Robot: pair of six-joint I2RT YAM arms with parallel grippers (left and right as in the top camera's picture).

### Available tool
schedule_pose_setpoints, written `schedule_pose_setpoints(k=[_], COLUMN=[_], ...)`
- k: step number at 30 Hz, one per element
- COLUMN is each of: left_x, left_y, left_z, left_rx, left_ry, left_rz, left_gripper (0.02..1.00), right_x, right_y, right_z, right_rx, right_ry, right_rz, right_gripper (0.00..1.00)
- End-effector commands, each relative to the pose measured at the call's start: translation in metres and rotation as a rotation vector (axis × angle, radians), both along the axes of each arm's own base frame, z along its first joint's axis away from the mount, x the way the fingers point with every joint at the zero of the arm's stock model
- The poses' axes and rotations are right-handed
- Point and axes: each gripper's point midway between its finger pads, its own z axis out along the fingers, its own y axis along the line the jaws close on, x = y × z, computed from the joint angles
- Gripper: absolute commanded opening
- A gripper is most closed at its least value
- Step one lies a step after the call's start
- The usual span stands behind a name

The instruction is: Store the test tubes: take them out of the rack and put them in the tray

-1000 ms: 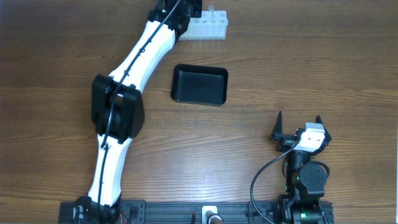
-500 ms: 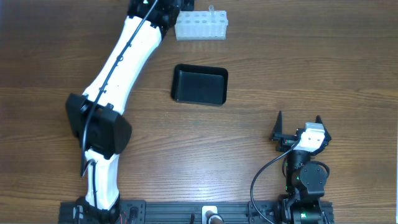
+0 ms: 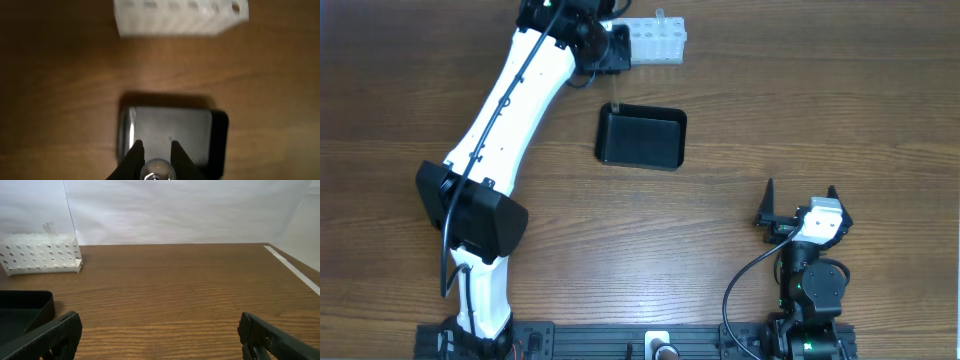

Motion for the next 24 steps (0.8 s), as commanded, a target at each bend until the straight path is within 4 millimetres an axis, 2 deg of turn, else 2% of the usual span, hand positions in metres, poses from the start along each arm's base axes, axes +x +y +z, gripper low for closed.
schedule_pose_setpoints(k=[1, 7, 15, 24], left_x=[-0.011, -0.022, -0.022, -0.019], left_y=[-0.010, -0.005, -0.008, -0.008], left_z=[-0.018, -0.053, -0.096, -0.126], left_rx=[-0.043, 0.013, 0.058, 0.093], left_ry=[0.100, 0.216, 0.298, 0.331], left_rz=[-0.003, 0.000, -0.013, -0.023], left_gripper=[0.038, 0.040, 0.038, 0.038], right_x=[0.000, 0.000, 0.000, 0.000], right_y=[0.000, 0.000, 0.000, 0.000], right_z=[-0.002, -0.002, -0.002, -0.002], right_rx=[0.003, 0.003, 0.003, 0.003], right_ry=[0.000, 0.000, 0.000, 0.000], right_rz=[0.000, 0.000, 0.000, 0.000], right_gripper=[0.991, 0.991, 0.991, 0.993])
